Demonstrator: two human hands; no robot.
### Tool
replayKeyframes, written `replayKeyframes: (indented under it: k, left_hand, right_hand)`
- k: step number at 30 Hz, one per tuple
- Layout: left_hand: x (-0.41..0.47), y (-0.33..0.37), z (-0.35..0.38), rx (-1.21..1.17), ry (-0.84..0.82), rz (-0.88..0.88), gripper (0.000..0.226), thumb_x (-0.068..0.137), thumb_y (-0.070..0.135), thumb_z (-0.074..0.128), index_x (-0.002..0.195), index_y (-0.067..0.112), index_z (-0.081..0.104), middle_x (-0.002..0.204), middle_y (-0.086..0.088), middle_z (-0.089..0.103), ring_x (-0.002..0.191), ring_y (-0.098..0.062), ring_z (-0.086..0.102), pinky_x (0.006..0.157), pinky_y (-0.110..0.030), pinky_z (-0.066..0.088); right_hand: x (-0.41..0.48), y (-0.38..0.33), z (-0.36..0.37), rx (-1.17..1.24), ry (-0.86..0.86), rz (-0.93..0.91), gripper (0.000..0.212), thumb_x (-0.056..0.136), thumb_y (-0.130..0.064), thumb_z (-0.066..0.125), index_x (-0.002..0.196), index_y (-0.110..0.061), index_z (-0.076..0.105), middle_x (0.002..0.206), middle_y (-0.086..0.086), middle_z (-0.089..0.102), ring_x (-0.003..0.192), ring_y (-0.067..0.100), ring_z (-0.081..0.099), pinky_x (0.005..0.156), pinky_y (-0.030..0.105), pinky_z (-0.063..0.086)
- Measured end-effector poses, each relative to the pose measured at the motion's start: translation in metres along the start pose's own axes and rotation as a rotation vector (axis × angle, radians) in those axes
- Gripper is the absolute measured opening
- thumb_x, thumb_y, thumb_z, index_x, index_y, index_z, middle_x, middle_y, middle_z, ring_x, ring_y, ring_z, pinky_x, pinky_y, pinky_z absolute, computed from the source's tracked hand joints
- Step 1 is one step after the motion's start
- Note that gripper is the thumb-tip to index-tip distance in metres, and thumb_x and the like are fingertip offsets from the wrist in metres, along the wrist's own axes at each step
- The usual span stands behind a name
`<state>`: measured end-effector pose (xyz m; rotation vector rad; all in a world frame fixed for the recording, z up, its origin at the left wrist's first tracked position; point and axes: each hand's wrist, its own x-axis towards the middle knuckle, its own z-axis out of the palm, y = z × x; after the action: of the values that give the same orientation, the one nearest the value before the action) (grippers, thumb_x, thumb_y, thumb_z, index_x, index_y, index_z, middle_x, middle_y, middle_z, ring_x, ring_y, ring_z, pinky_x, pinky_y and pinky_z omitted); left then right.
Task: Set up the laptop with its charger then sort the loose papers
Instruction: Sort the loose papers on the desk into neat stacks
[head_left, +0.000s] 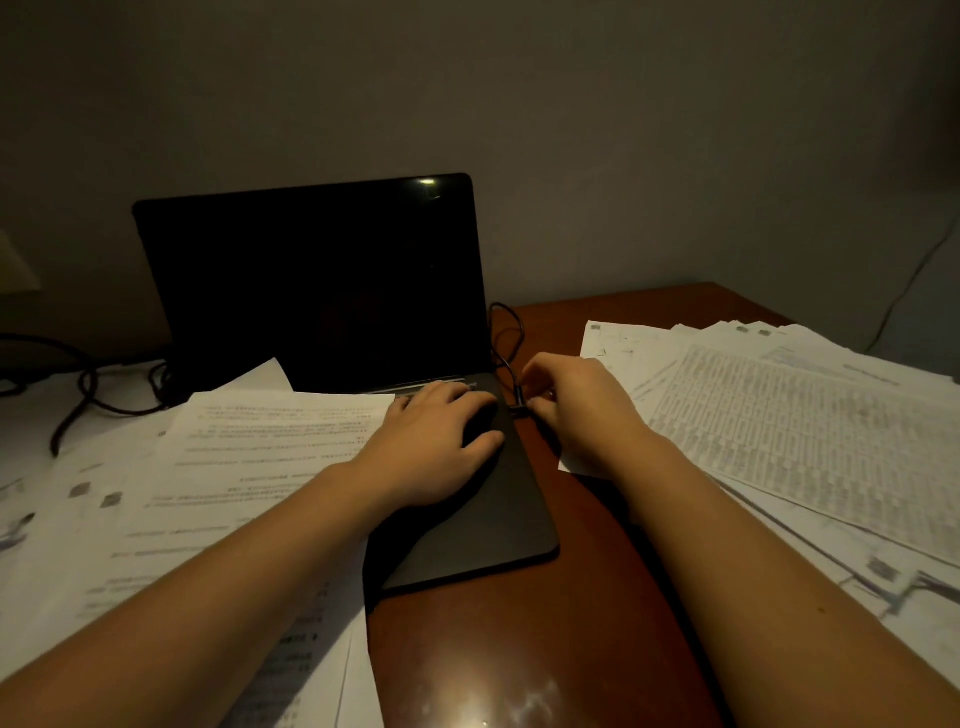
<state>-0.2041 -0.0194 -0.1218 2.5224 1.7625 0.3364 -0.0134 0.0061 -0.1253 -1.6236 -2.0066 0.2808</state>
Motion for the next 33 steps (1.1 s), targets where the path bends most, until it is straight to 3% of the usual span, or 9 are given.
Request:
replayKeyframes:
  k: [3,7,17,23,28,33]
  left_hand:
    - [0.004,0.004,0.001,-0.007,-0.006,-0.001,0.055,0.1,0.059,0.04,0.151,0.038,0.034,0.158,0.005,0.032,0.148,-0.015,0.023,0.121,-0.046,0.021]
    - [0.008,0.007,0.001,-0.012,-0.004,0.001,0.055,0.1,0.058,0.039,0.15,0.037,0.036,0.158,0.005,0.033,0.148,-0.015,0.023,0.121,-0.046,0.02]
    - [0.009,0.012,0.003,-0.003,0.026,0.009,0.053,0.101,0.057,0.037,0.149,0.036,0.037,0.155,0.004,0.037,0.145,-0.017,0.028,0.119,-0.046,0.023]
    - [0.005,0.011,0.002,0.002,0.002,0.0,0.055,0.102,0.057,0.036,0.153,0.036,0.033,0.16,0.005,0.03,0.149,-0.016,0.021,0.122,-0.046,0.018]
    - [0.005,0.011,0.002,0.007,-0.012,0.004,0.056,0.102,0.056,0.036,0.154,0.036,0.03,0.161,0.005,0.028,0.15,-0.016,0.018,0.122,-0.046,0.016]
    - [0.004,0.009,0.004,-0.006,-0.01,-0.02,0.057,0.102,0.057,0.035,0.154,0.038,0.028,0.163,0.004,0.025,0.152,-0.017,0.014,0.123,-0.048,0.014]
  right_hand:
    - [0.001,0.002,-0.001,-0.09,0.01,0.019,0.019,0.096,-0.03,0.064,0.114,-0.031,0.07,0.119,0.001,0.065,0.112,0.024,0.06,0.096,0.045,0.053]
    - [0.005,0.002,0.001,-0.211,-0.087,-0.041,0.025,0.1,-0.028,0.055,0.121,-0.031,0.07,0.127,0.0,0.062,0.12,0.027,0.049,0.098,0.045,0.046]
    - [0.009,0.005,0.001,-0.153,-0.185,0.105,0.036,0.099,-0.021,0.051,0.129,-0.035,0.065,0.152,0.002,0.042,0.136,0.03,0.038,0.112,0.045,0.038]
    - [-0.006,-0.007,-0.011,-0.147,-0.233,0.013,0.038,0.105,-0.02,0.039,0.137,-0.021,0.061,0.16,-0.004,0.036,0.153,0.022,0.012,0.123,0.043,0.016]
    - [-0.01,-0.01,-0.015,-0.157,-0.238,0.015,0.039,0.105,-0.022,0.038,0.138,-0.022,0.059,0.16,-0.004,0.035,0.153,0.022,0.011,0.124,0.043,0.014]
    - [-0.01,-0.008,-0.013,-0.175,-0.215,0.04,0.038,0.104,-0.023,0.04,0.137,-0.027,0.06,0.16,-0.005,0.035,0.153,0.023,0.009,0.124,0.051,0.01]
